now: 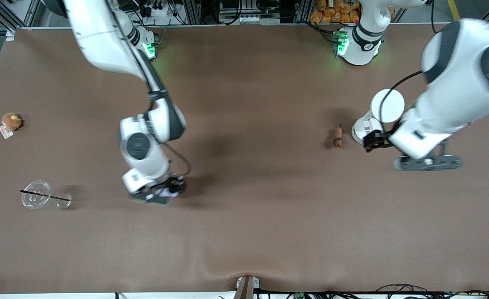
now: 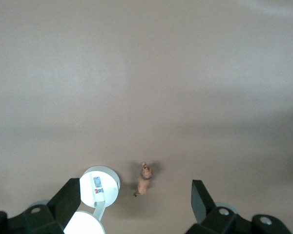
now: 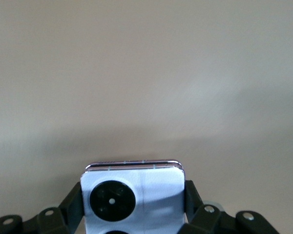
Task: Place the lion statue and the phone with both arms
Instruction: 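Carry the phone toward the glass cup while the left gripper withdraws, then lower the phone beside the glass cup and open the right gripper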
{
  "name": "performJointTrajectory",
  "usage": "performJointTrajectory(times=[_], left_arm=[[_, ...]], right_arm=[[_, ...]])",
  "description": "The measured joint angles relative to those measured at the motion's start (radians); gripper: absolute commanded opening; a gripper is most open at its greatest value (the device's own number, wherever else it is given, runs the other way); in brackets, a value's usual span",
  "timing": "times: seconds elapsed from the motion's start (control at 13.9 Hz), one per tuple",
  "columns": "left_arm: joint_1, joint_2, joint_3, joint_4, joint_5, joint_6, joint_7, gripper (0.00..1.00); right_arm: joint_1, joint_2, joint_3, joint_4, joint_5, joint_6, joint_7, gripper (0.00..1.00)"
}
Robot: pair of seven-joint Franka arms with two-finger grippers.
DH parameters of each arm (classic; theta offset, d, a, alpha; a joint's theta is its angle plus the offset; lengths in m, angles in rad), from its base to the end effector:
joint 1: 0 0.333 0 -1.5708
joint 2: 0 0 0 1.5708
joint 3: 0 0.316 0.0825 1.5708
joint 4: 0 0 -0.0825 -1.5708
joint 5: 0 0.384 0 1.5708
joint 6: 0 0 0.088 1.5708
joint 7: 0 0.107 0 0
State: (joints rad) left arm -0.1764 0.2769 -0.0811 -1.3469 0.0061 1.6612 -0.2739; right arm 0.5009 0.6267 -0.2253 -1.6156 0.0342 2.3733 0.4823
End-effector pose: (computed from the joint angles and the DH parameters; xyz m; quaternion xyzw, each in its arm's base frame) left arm 0.6260 -0.1567 0.5733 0.9997 0.0097 0.0164 0.0127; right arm 0.6728 0.2141 0.2806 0.9920 -0.0887 0.0869 0.0205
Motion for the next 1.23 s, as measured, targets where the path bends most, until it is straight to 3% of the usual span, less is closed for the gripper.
performJointTrajectory(times=[0.43, 0.87, 1.01, 1.23], left_arm=[[0.064, -0.128, 0.004, 0.081, -0.057, -0.138, 0.005, 1.00], [0.141, -0.164, 0.009, 0.079, -0.052, -0.218, 0.016, 1.00], [0.141, -0.198, 0.007, 0.063, -0.041, -0.303, 0.020, 1.00], [0.143, -0.290, 0.002, -0.049, -0.017, -0.280, 0.135, 1.00]], right_arm=[[-0.232, 0.003, -0.003, 0.035, 0.002, -0.011, -0.361, 0.00], [-0.344, 0.049, -0.002, 0.032, 0.002, -0.020, -0.510, 0.01], [-0.358, 0.070, -0.001, 0.031, 0.002, -0.020, -0.512, 0.02], [-0.378, 0.101, -0.001, 0.031, 0.002, -0.016, -0.512, 0.02]])
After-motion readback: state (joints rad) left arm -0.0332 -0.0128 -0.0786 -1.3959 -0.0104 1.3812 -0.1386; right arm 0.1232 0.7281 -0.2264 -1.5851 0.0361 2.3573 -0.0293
